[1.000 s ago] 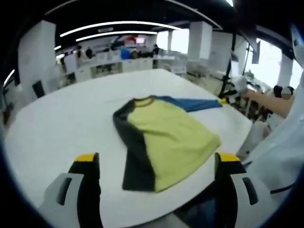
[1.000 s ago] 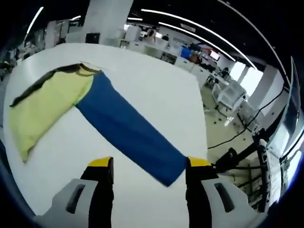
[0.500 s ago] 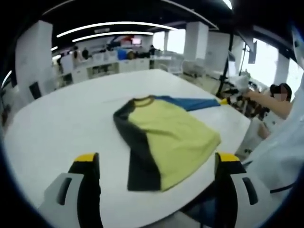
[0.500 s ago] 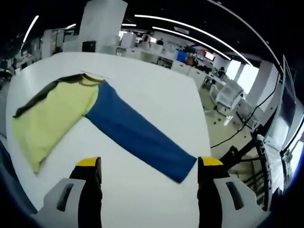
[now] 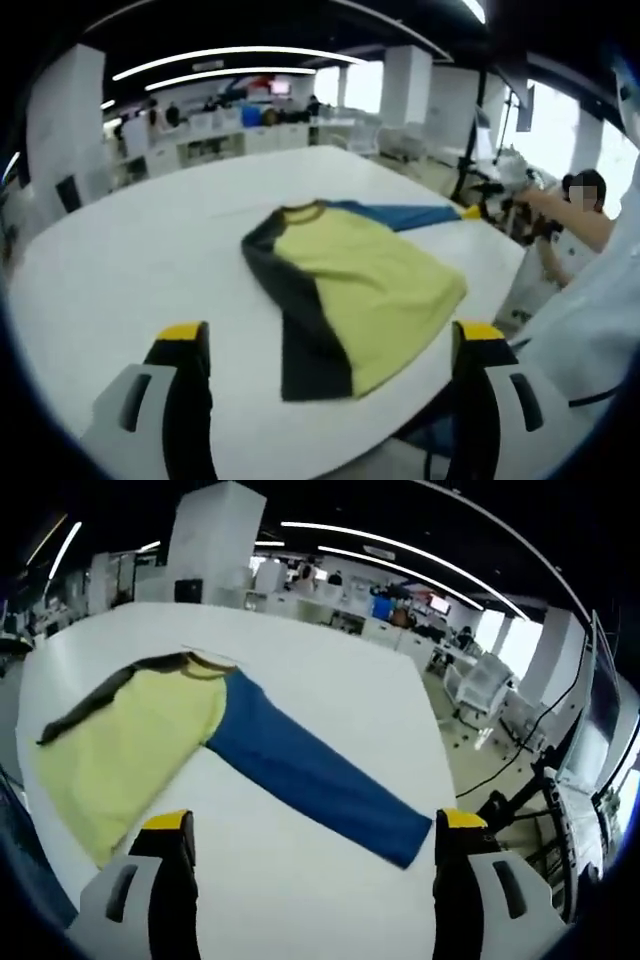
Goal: Fold the garment on the visible template until the final outline fits inside the template.
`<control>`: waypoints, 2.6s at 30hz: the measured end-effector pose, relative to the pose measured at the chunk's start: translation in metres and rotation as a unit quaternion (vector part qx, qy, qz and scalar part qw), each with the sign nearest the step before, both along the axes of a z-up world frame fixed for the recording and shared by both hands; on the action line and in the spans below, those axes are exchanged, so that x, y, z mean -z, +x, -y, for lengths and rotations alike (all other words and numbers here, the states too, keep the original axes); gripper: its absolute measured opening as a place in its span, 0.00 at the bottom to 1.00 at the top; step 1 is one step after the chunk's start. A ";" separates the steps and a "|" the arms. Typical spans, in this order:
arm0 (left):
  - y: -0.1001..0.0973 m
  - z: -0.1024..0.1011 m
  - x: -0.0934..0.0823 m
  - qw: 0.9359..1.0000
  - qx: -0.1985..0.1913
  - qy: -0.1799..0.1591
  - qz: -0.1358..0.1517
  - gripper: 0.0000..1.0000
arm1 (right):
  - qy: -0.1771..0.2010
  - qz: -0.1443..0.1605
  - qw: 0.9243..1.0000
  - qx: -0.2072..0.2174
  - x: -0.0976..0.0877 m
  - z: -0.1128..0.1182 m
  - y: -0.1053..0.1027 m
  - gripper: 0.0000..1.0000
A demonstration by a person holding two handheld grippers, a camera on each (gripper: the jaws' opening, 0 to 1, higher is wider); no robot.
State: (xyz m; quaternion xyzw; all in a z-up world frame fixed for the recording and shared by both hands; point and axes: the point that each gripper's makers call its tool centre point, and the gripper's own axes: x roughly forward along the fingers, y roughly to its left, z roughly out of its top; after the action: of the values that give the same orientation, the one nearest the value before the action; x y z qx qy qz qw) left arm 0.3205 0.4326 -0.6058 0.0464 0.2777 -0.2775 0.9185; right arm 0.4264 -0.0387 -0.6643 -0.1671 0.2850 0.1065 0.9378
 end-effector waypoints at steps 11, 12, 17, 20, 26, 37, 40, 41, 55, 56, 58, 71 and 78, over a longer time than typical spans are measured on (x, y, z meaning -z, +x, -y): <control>0.000 -0.010 0.002 1.000 0.011 0.001 0.000 0.97 | 0.003 0.010 1.000 -0.012 -0.011 -0.025 -0.009 1.00; 0.000 -0.010 0.003 1.000 0.012 0.001 0.000 0.97 | 0.003 0.011 1.000 -0.015 -0.012 -0.026 -0.009 0.99; -0.002 -0.011 0.006 1.000 0.016 -0.003 -0.002 0.97 | 0.006 0.011 1.000 -0.028 -0.017 -0.035 -0.015 1.00; -0.002 -0.012 0.007 1.000 0.019 -0.005 -0.002 0.97 | 0.005 0.017 0.999 -0.037 -0.021 -0.045 -0.020 1.00; -0.002 -0.015 0.010 1.000 0.026 -0.004 -0.003 0.97 | 0.007 0.027 0.998 -0.053 -0.028 -0.063 -0.021 1.00; -0.002 -0.018 0.013 1.000 0.028 -0.005 -0.004 0.97 | 0.010 0.034 0.996 -0.082 -0.033 -0.090 -0.031 1.00; -0.004 -0.017 0.014 1.000 0.030 -0.006 -0.005 0.97 | 0.009 0.036 0.995 -0.087 -0.038 -0.097 -0.036 1.00; -0.004 -0.016 0.014 1.000 0.031 -0.006 -0.005 0.97 | 0.011 0.038 0.995 -0.091 -0.040 -0.101 -0.039 1.00; -0.006 -0.015 0.018 0.999 0.030 -0.006 -0.012 0.97 | 0.028 0.039 0.992 -0.113 -0.048 -0.129 -0.064 1.00; -0.006 -0.015 0.018 0.999 0.030 -0.006 -0.012 0.97 | 0.028 0.039 0.992 -0.115 -0.047 -0.129 -0.064 1.00; -0.007 -0.014 0.020 0.999 0.032 -0.006 -0.015 0.96 | 0.027 0.038 0.992 -0.117 -0.047 -0.133 -0.067 1.00; -0.007 -0.012 0.031 0.999 0.034 -0.010 -0.027 0.95 | 0.039 0.028 0.991 -0.128 -0.048 -0.153 -0.078 1.00; -0.006 -0.014 0.035 0.999 0.030 -0.012 -0.034 0.95 | 0.030 0.027 0.990 -0.132 -0.050 -0.151 -0.080 1.00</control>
State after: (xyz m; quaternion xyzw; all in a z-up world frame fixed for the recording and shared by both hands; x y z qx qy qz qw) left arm 0.3146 0.4468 -0.6411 0.0347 0.3039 -0.3097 0.9003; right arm 0.3462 0.1121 -0.6148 -0.1779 0.2320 0.2331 0.9275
